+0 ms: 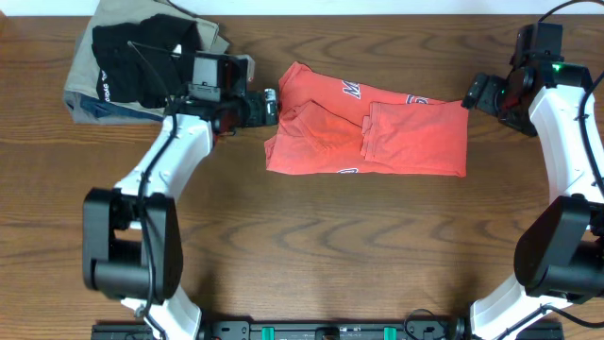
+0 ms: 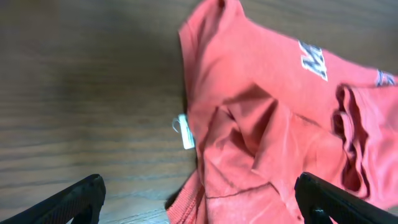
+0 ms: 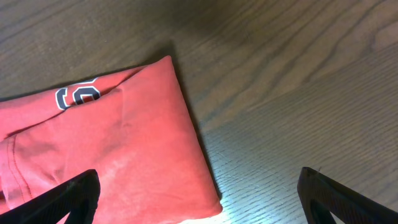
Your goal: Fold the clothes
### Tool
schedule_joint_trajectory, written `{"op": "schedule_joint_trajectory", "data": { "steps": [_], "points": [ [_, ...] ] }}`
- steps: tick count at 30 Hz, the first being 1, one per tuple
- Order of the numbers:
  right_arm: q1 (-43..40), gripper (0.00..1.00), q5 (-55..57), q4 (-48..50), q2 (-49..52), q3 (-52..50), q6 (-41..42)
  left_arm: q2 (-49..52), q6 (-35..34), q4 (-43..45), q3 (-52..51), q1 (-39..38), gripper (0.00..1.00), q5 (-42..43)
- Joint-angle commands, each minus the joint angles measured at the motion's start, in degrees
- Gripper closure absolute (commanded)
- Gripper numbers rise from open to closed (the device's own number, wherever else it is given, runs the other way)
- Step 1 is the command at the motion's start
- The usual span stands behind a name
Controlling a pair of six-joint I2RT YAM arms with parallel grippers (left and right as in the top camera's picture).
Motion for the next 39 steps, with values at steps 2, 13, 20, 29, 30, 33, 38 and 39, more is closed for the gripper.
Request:
{"op": "schedule_joint_trajectory", "data": {
  "steps": [2, 13, 20, 29, 30, 33, 38, 39],
  "points": [
    [-0.2, 0.01, 0.6, -0.1, 0.1, -0.2, 0.8, 4.9, 4.1, -0.1, 0.1, 0.9, 0.02, 12.1],
    [-0.2, 0.01, 0.6, -0.1, 0.1, -0.2, 0.8, 12.3, 4.5, 0.7, 0.1, 0.9, 0.02, 12.9],
    [-0.2, 0.01, 0.6, -0.1, 0.1, -0.2, 0.8, 13.5, 4.4, 3.0, 0.1, 0.7, 0.02, 18.7],
    [-0.2, 0.01, 0.6, -0.1, 0.1, -0.2, 0.8, 13.7, 1.7, 6.4, 0.1, 0.6, 0.02, 18.7],
    [-0.2, 0.01, 0.6, -0.1, 0.1, -0.2, 0.8, 13.7, 1.6, 6.9, 0.1, 0.6, 0.02, 18.7],
    [-0.2, 0.01, 0.6, -0.1, 0.1, -0.2, 0.8, 13.7, 0.5, 7.9, 0.1, 0.4, 0.02, 18.7],
    [-0.2, 0.01, 0.6, -0.1, 0.1, -0.2, 0.8, 13.7, 0.6, 8.1, 0.1, -0.6, 0.02, 18.6],
    [-0.2, 0.01, 0.6, -0.1, 0.1, -0.2, 0.8, 13.9, 0.6, 8.2, 0.1, -0.9, 0.02, 18.6]
  ]
}}
